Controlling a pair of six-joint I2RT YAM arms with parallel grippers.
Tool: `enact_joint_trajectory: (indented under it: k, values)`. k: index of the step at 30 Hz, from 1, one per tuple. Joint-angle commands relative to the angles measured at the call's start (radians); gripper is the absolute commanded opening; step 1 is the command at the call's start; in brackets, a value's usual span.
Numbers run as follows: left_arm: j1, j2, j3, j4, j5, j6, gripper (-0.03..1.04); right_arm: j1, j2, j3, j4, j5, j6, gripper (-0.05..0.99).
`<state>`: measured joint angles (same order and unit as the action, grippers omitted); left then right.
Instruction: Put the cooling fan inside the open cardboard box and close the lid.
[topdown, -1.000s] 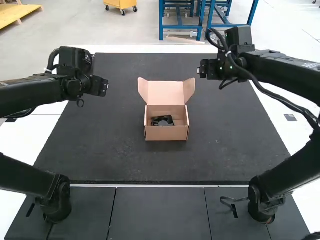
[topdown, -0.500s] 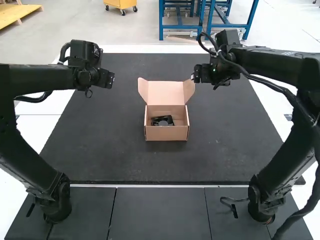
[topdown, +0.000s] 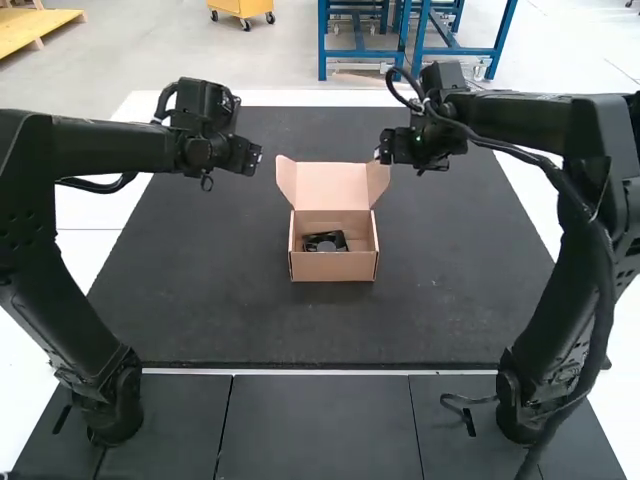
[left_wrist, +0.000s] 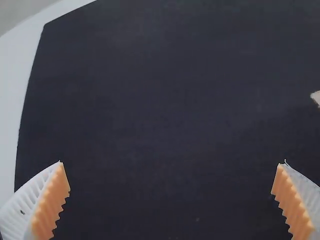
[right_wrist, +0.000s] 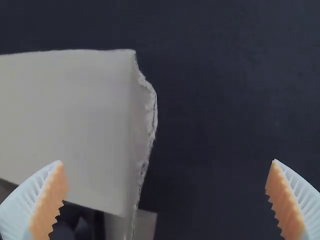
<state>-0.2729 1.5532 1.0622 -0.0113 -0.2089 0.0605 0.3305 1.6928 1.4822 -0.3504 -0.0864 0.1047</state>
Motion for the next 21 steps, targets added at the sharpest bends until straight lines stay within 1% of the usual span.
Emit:
enact_joint_trajectory:
  k: [1, 5, 7, 11, 17, 21]
  values:
    - [-0.019, 0.007, 0.032, 0.007, 0.009, -0.042, 0.96, 0.018, 0.013, 0.055, -0.012, -0.024, 0.023, 0.90]
    - [-0.043, 0.019, 0.024, -0.001, 0.009, -0.059, 0.96, 0.019, 0.034, 0.087, -0.045, -0.035, 0.029, 0.90]
    - [-0.046, 0.027, 0.019, -0.006, 0.008, -0.067, 0.96, 0.019, 0.039, 0.099, -0.053, -0.038, 0.029, 0.90]
    - [-0.046, 0.041, 0.002, -0.001, 0.005, -0.079, 0.96, 0.024, 0.044, 0.115, -0.078, -0.050, 0.041, 0.90]
    - [-0.043, 0.064, -0.005, 0.025, -0.012, -0.082, 0.96, 0.027, 0.044, 0.113, -0.102, -0.064, 0.050, 0.90]
    - [-0.040, 0.081, -0.005, 0.030, -0.014, -0.082, 0.96, 0.027, 0.044, 0.112, -0.111, -0.093, 0.059, 0.90]
